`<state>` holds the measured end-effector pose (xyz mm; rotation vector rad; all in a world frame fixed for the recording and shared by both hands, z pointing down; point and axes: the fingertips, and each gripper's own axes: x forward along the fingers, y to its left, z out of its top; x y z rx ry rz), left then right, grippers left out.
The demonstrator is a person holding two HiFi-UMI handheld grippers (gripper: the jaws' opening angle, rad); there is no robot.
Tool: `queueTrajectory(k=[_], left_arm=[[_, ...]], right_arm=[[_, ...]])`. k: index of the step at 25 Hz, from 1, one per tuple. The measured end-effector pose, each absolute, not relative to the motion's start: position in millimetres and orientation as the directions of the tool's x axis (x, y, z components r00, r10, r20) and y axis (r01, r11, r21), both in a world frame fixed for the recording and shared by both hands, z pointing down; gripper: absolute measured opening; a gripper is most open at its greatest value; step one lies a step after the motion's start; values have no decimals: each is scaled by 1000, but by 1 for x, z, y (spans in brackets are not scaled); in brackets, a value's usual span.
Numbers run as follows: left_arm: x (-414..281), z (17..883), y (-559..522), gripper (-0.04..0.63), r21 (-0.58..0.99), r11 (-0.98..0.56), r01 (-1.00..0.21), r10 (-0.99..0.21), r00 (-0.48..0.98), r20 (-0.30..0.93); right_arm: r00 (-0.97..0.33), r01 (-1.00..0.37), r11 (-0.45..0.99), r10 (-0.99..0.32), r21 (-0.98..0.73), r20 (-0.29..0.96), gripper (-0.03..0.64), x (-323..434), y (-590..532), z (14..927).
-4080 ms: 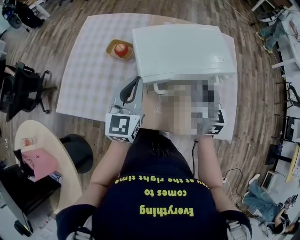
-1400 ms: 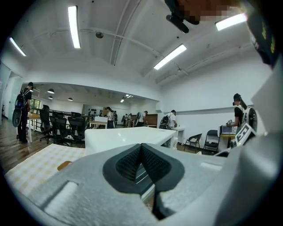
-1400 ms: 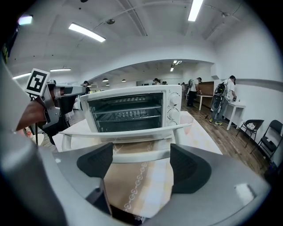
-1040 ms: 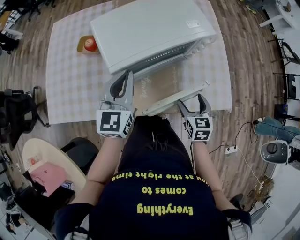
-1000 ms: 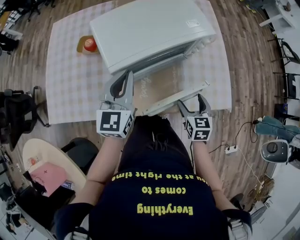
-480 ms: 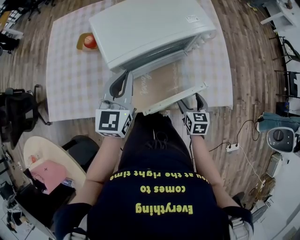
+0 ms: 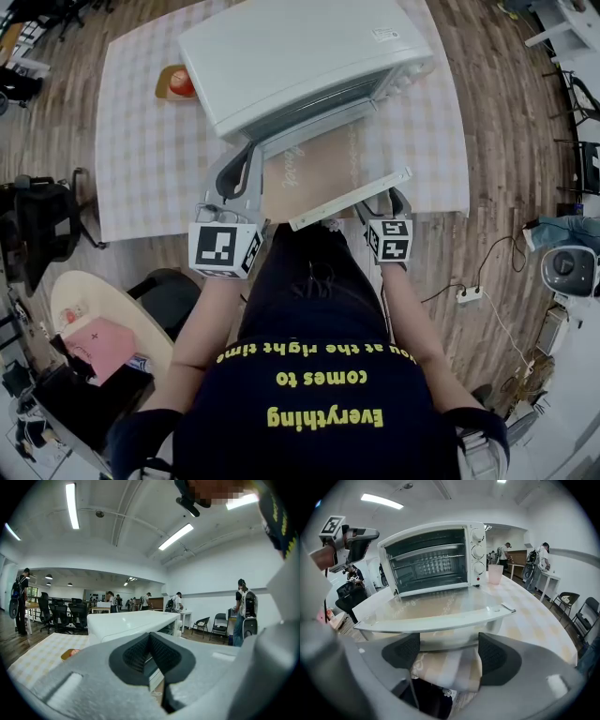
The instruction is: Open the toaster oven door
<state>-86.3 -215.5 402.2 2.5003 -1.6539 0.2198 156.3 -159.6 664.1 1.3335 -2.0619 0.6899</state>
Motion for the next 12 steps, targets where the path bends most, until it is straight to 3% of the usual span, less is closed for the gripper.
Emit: queueTrajectory(k=[12], left_arm=[[-82, 405, -218, 2, 35, -391, -920, -898, 389, 206]], right_arm=[[-349, -907, 416, -650, -67, 675, 403, 153, -162, 670]])
